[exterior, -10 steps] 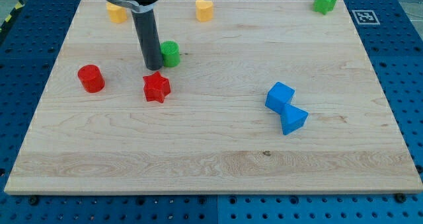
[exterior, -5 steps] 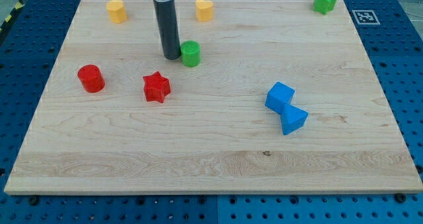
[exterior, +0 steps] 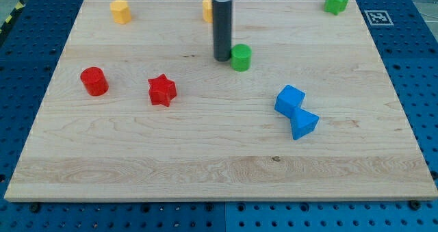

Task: Move the green circle towards right center of the board

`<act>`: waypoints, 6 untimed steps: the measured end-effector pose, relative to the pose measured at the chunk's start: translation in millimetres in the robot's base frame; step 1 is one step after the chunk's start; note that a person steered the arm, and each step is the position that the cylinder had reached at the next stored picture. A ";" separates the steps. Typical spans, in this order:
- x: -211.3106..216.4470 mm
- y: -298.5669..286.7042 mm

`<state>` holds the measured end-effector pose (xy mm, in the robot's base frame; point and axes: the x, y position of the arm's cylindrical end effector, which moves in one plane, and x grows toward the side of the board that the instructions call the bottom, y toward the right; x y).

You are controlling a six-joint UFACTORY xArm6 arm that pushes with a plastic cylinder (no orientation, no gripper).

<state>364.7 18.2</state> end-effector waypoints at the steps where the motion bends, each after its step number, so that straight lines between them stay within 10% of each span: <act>1: 4.1 48.5; 6: 41.4 86.2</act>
